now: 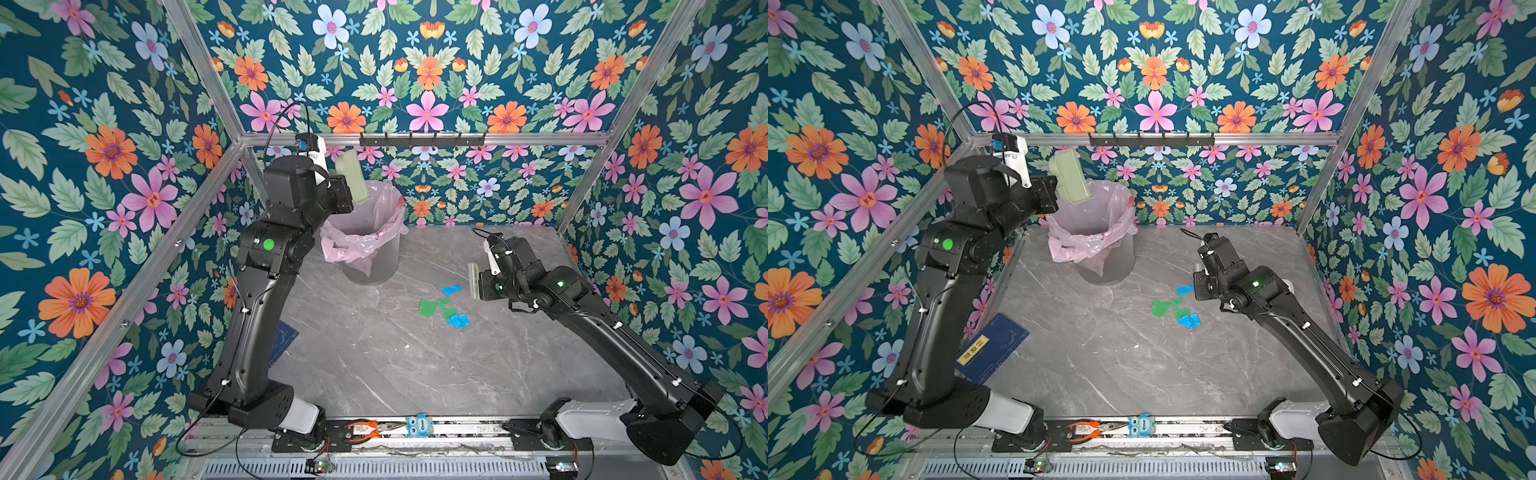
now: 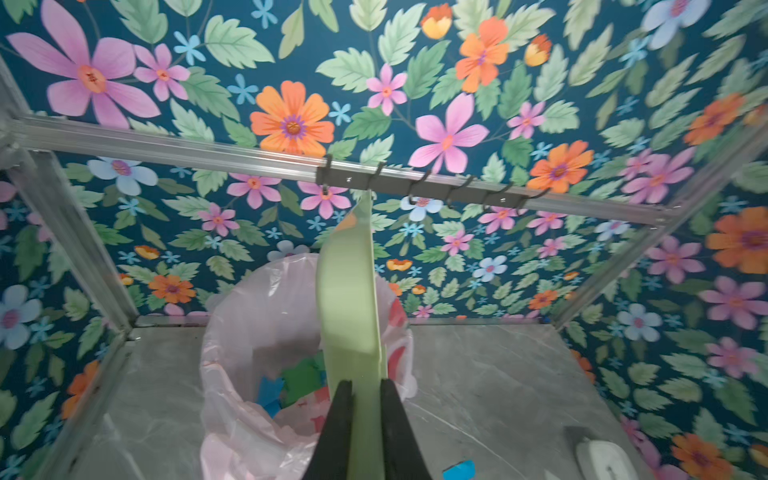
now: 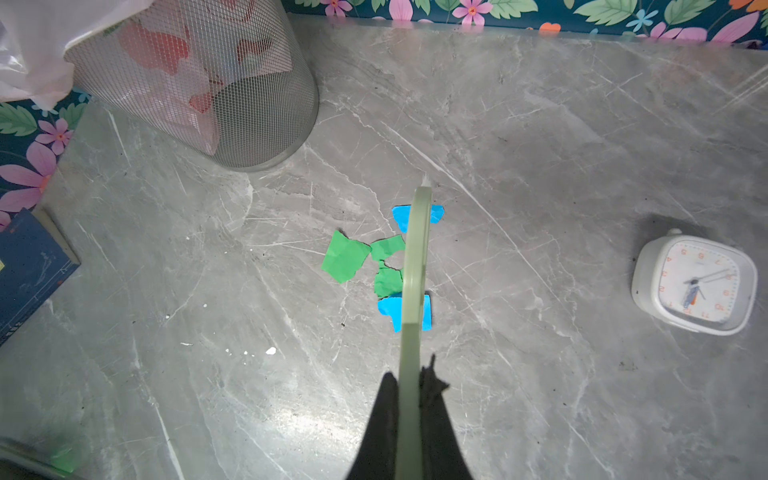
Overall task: Sweep away the paper scraps from the table
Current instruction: 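Carry the dustpan over the wastebasket with the left gripper and tip it, then lower the empty dustpan with the left gripper beside the remaining scraps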
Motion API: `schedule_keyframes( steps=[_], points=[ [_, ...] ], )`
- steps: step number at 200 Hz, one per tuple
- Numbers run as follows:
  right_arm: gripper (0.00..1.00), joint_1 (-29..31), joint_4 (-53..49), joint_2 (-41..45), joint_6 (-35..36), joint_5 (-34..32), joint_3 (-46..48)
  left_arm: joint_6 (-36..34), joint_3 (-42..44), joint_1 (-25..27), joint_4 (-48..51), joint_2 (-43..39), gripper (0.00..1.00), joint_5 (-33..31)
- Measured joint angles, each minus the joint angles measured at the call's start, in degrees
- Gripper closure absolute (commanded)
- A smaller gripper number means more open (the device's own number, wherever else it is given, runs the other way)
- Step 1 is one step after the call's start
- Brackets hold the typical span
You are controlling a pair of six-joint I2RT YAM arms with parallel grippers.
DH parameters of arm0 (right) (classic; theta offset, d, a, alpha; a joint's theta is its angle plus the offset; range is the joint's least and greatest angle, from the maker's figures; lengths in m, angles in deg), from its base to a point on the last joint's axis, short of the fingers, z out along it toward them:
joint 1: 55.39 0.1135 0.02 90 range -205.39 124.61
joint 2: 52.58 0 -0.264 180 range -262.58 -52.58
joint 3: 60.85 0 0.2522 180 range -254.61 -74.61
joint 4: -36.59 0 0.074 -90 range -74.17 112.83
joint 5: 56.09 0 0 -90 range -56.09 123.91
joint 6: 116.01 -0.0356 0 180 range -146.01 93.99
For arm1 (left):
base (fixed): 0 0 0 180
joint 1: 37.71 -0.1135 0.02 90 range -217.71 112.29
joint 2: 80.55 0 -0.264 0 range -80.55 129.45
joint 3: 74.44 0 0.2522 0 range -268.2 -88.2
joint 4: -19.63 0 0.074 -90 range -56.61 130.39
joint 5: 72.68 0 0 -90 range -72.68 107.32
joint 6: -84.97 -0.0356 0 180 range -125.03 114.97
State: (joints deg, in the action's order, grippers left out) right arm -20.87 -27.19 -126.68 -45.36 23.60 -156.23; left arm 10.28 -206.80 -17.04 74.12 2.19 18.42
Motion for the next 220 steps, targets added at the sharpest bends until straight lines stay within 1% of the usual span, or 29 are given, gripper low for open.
schedule_keyframes(
  steps=[22, 53, 75, 97, 131, 158, 220],
  points=[
    [1.00, -0.2, -0.3, -0.3, 0.1, -1.0, -1.0, 2.9, 5.3, 0.2, -3.4, -3.8, 1.00, 5.9],
    [1.00, -2.6, -0.9, -0.3, 0.5, -1.7, -1.6, 9.1, 17.7, 1.4, -11.1, -9.0, 1.00, 16.3],
    [1.00, -5.1, -1.4, -0.7, 0.7, -1.9, -1.9, 13.4, 27.1, 3.7, -16.1, -11.3, 1.00, 20.1],
    [1.00, -5.8, -1.8, -1.2, 1.5, -2.1, -2.3, 16.0, 34.9, 5.6, -19.4, -13.2, 1.00, 21.8],
    [1.00, -6.3, -1.7, -1.5, 1.5, -3.6, -0.6, 20.1, 48.7, 6.4, -26.7, -17.4, 1.00, 21.4],
    [1.00, -6.4, -1.5, -3.1, 1.5, -3.8, 1.0, 23.6, 58.8, 7.6, -31.9, -18.9, 1.00, 21.4],
    [1.00, -6.4, -0.7, -6.4, 1.5, -4.1, 2.6, 27.6, 75.6, 9.2, -42.4, -22.0, 1.00, 21.0]
  ],
)
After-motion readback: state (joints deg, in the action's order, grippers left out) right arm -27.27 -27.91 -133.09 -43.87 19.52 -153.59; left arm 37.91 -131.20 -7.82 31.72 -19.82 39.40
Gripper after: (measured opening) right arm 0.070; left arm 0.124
